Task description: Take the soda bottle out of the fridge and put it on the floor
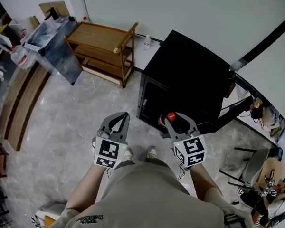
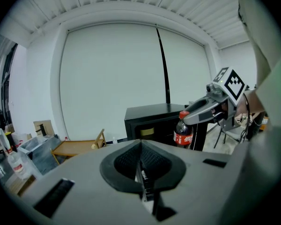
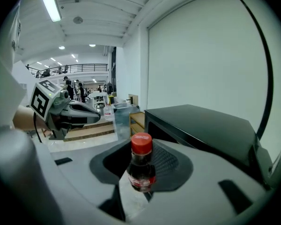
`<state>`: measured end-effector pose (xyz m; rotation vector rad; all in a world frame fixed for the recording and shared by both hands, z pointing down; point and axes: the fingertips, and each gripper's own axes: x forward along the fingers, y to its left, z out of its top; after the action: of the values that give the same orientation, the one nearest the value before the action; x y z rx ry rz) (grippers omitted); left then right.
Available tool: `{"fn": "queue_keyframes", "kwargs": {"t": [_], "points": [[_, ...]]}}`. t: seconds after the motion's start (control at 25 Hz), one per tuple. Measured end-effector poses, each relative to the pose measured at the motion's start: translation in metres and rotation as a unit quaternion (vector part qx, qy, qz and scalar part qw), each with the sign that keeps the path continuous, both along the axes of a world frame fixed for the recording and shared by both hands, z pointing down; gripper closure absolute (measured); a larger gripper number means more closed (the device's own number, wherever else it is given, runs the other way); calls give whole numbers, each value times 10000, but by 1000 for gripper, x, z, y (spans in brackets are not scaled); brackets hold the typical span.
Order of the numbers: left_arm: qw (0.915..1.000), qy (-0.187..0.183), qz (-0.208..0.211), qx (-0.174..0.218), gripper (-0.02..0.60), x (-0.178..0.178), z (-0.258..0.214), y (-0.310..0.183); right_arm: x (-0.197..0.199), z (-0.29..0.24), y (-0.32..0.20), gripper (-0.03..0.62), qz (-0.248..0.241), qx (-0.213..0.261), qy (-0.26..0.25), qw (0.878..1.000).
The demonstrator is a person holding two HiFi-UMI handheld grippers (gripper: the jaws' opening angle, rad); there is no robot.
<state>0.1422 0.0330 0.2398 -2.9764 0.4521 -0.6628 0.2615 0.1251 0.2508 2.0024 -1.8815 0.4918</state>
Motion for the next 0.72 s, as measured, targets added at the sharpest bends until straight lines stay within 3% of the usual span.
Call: {"fn": "queue_keyframes", "kwargs": {"t": [0.4, 0.72], "points": [[9959, -199, -886, -49, 575, -57, 16, -32, -56, 13, -64, 484, -1123, 35, -21, 9937], [9799, -452, -1919, -300, 575, -137, 46, -66, -120, 37, -116, 484, -2025, 31, -195, 9791]]}}
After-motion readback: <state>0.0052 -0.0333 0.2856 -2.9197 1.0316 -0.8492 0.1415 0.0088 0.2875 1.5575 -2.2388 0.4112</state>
